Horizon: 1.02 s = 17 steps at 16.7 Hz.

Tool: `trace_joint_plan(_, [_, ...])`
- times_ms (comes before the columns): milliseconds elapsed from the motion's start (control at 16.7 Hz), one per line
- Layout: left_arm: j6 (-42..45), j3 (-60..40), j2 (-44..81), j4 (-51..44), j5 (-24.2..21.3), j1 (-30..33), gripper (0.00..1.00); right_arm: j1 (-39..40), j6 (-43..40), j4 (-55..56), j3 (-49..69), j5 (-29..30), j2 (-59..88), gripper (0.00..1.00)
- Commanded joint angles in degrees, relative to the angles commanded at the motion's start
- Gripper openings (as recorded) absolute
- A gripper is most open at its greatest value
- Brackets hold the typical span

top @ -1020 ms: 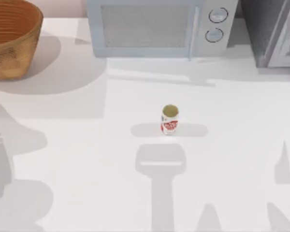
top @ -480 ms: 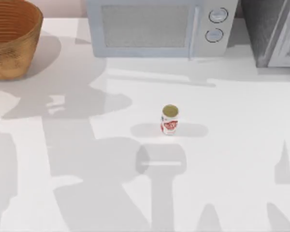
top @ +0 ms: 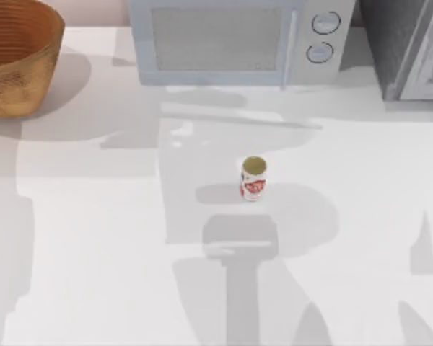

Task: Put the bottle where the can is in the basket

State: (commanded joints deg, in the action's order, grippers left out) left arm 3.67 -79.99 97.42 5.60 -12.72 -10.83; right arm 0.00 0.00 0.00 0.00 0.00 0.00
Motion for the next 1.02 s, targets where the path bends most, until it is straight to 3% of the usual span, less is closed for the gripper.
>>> trace_joint_plan(960, [-0.3, -3.4, 11.2, 7.8, 1.1, 1.3, 0.00, 0.0, 0.0, 0.0, 0.0, 0.0, 0.0, 1.00])
trace_joint_plan(1020, [-0.3, -3.4, 11.2, 7.8, 1.1, 1.3, 0.08, 0.0, 0.0, 0.0, 0.0, 0.0, 0.0, 1.00])
